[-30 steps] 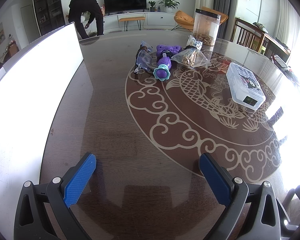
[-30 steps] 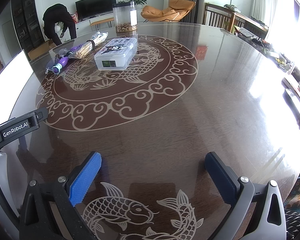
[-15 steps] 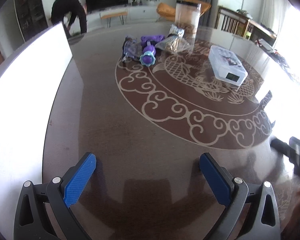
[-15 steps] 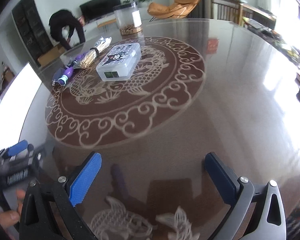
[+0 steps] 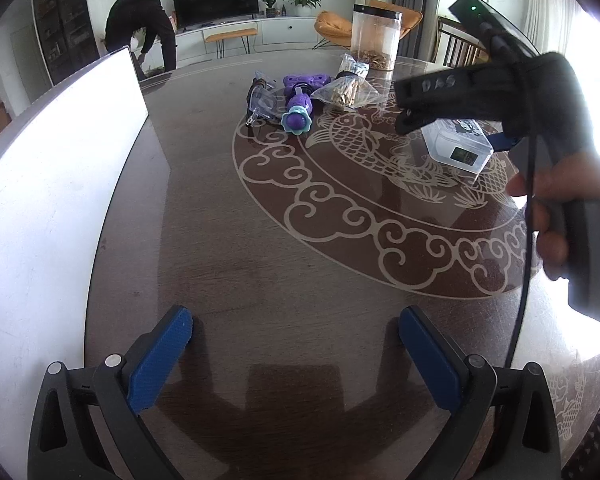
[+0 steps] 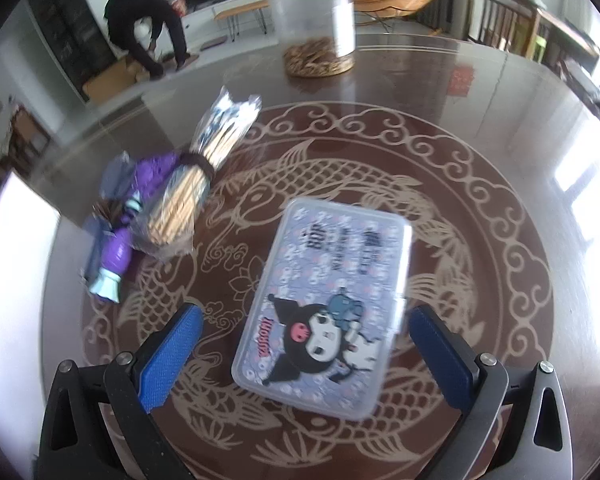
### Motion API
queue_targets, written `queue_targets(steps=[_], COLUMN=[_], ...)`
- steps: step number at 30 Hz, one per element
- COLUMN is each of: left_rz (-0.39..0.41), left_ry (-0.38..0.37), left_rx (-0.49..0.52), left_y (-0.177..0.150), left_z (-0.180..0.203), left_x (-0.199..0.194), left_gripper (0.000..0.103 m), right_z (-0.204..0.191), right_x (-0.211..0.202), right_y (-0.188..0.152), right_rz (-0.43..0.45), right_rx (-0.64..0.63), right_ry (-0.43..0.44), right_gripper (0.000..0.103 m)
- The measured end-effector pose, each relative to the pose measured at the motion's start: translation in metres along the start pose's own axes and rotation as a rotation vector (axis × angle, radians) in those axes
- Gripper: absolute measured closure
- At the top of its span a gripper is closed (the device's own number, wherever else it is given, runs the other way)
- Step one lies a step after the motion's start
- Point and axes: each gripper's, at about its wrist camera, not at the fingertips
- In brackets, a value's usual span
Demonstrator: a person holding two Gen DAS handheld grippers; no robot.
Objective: Organize objects
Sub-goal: 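Lower the right tool onto the clear Kuromi box and close it, then close the left tool on the clear glasses while the right tool holds the Kuromi box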
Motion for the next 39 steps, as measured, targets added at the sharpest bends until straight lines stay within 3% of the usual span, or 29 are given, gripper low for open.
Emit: queue_targets(steps=[1, 3, 5, 15, 20, 22, 25, 29, 32, 35, 39], left_rz=[0.0, 0.0, 0.0, 0.0, -0.006, -0.064, -0.175, -0.07, -0.008, -0.02, -0.077], left_ry=[0.0, 0.0, 0.0, -0.001, -0.001, -0.022, -0.05, -0.084, -0.028, -0.002, -0.003], left_rx=[0.0, -0.001, -0.001, -0.003, 0.004, 0.015, -0.039, -0.203, -0.207, -0.192, -0.225], left_y=[0.0, 0.001, 0.001, 0.002, 0.003, 0.01, 0.03, 0.08, 0.132, 0.168, 0.178], left_z=[0.0, 0.0, -0.001, 0.0, -0.001, -0.004, -0.018, -0.06, -0.081, -0.095, -0.107], left_x=[0.0, 0.0, 0.001, 0.002, 0.002, 0.006, 0.013, 0.0, 0.004, 0.033, 0.074], left_gripper=[0.0, 0.0, 0.0, 0.0, 0.0, 0.0, 0.0, 0.0, 0.0, 0.0, 0.0], right_z=[-0.004, -0.006, -0.005, 0.056, 0.075, 0.08, 0.082, 0.078, 0.079, 0.078, 0.078], right_x=[0.0, -0.005, -0.012, -0.072, -0.091, -0.098, -0.1, -0.098, -0.097, -0.096, -0.096], right_y=[-0.003, -0.012, -0.023, -0.139, -0.167, -0.172, -0.173, -0.173, -0.173, -0.174, -0.174], right_rz=[0.022, 0.077, 0.098, 0.198, 0.208, 0.205, 0.206, 0.209, 0.21, 0.21, 0.213], right_rx=[-0.024, -0.074, -0.105, -0.097, -0.048, -0.024, -0.017, -0.035, -0.031, -0.032, -0.041], right_ry=[-0.018, -0.052, -0.037, -0.026, -0.032, -0.02, -0.015, -0.031, -0.023, -0.024, -0.033], right_gripper=[0.004, 0.035, 0.042, 0.042, 0.041, 0.041, 0.041, 0.04, 0.039, 0.039, 0.039])
Point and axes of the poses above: each gripper's, at about its wrist camera, not at the fingertips, and x roughly the way its jaws point, z to its right, y to its top, and after that the axes turned 12 degrees about x, right-handed
